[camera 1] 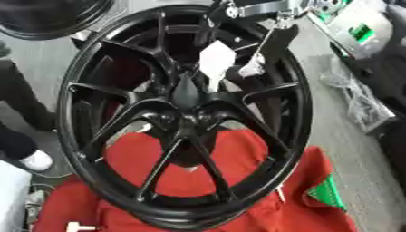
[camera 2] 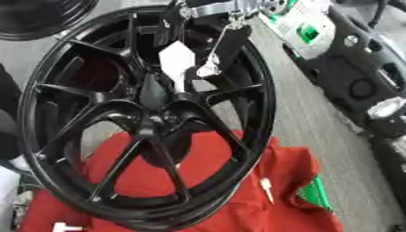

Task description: Pull the pin out of the wheel hub.

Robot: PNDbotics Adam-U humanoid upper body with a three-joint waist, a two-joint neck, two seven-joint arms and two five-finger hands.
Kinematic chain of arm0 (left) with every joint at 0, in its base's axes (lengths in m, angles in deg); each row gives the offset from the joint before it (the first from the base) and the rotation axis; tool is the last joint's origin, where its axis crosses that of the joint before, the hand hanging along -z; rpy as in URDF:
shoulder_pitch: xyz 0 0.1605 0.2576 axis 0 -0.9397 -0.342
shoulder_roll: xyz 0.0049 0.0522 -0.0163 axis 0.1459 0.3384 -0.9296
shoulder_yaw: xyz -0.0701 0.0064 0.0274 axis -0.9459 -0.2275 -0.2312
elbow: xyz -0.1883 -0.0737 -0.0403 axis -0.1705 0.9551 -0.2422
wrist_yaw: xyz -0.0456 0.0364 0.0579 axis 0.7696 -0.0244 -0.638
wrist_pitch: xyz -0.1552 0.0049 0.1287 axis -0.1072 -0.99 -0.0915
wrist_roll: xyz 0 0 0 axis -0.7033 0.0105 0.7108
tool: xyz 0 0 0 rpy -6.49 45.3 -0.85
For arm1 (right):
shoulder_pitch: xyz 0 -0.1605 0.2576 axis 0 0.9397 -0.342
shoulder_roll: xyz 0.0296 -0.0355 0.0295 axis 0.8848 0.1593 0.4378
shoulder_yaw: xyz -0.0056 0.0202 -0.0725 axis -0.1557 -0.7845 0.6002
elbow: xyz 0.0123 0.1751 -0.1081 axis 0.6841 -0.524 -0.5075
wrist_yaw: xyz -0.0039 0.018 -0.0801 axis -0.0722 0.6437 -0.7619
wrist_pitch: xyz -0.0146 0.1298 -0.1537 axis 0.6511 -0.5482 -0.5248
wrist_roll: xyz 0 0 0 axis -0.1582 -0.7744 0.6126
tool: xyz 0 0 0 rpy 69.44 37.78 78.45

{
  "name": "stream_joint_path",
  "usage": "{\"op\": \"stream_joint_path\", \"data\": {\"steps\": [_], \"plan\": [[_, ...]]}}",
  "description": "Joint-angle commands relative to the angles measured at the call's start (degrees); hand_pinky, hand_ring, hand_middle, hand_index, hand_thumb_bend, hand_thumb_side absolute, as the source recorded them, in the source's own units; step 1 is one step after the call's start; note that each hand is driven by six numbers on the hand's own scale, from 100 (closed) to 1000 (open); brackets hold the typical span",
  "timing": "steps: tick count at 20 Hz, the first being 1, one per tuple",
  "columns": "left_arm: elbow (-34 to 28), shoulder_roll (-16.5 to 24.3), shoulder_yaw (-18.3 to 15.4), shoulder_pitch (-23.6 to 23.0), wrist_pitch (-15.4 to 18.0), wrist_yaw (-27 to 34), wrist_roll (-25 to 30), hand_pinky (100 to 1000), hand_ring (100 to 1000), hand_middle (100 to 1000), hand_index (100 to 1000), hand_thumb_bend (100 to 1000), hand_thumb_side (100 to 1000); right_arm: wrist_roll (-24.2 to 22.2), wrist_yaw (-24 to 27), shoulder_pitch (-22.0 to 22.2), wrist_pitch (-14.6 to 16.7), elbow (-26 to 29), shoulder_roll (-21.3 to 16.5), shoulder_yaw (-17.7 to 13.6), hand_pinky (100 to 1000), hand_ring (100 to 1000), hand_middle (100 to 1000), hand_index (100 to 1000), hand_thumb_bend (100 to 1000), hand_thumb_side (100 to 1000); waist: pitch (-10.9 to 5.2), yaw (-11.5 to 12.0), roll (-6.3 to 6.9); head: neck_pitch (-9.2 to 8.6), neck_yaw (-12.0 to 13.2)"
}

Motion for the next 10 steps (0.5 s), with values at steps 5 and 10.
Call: {"op": "stream_joint_path", "data": {"steps": [5,10], "plan": [[-0.87,0.92,-0.20,1.03,-0.28,0.10,0.05,829,762,639,764,100,800,-5.41,-0.71,0.19,7.58,-0.34,-1.37,-1.36,822,776,734,824,313,248,-0.70,0.19,0.12,-1.00,-0.33],[-0.86,0.86,-0.16,1.15,-0.36,0.03,0.12,829,762,639,764,100,800,-5.56,-0.62,0.69,7.52,-0.31,-1.62,-1.35,821,773,714,811,294,242,-0.58,0.29,0.19,-1.04,-0.53]]}}
